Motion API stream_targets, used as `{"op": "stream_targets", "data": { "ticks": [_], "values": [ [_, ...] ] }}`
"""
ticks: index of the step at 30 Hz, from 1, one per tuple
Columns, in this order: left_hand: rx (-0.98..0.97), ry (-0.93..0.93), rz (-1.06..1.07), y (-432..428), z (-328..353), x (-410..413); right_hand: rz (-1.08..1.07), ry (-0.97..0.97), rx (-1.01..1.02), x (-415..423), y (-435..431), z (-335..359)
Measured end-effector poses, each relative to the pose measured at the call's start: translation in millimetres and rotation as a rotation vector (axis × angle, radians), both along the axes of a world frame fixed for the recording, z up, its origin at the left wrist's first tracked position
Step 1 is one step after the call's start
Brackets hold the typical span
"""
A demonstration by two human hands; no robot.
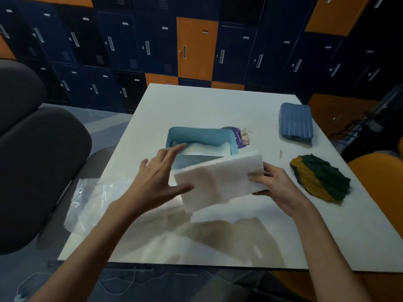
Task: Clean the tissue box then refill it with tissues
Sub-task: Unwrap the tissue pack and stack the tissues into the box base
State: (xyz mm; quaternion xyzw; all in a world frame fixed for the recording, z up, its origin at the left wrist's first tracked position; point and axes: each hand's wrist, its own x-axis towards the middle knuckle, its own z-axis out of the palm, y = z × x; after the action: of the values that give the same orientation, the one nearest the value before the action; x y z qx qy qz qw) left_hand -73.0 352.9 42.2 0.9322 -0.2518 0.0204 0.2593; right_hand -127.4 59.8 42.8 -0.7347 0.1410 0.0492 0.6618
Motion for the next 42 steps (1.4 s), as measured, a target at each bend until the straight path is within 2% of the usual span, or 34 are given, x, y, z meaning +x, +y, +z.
{"op": "stream_targets", "data": {
  "ticks": [2,7,12,14,23,29,36,39,42],
  "values": [
    [-0.132,0.089,-0.097,-25,6,1,-0.012,-0.016,0.013,-7,-9,0],
    [-0.182,0.311,-0.122,-59,-9,12,-0.141,-0.058,0.085,-27,-35,-3],
    [-0.739,0.473,-0.049,-82,-31,-1,-0.275,-0.124,0.007,-43,-48,-19],
    [-0.829,0.445,-0.02,-92,-42,-10,-0.306,-0.128,-0.042,-47,-49,-29],
    [-0.753,0.308,0.024,-104,-72,-18,-0.309,-0.176,-0.178,-47,-46,-51],
    [-0.798,0.298,0.045,-104,-62,-12,-0.391,-0.221,-0.146,-39,-43,-41],
    [-0.494,0.316,0.121,-99,-70,-9,-0.306,-0.085,-0.235,-47,-50,-56],
    [-0.463,0.326,0.103,-94,-64,-6,-0.303,-0.093,-0.238,-47,-51,-50],
    [-0.536,0.346,0.123,-86,-41,-2,-0.314,-0.122,-0.223,-40,-50,-31]
  ]
}}
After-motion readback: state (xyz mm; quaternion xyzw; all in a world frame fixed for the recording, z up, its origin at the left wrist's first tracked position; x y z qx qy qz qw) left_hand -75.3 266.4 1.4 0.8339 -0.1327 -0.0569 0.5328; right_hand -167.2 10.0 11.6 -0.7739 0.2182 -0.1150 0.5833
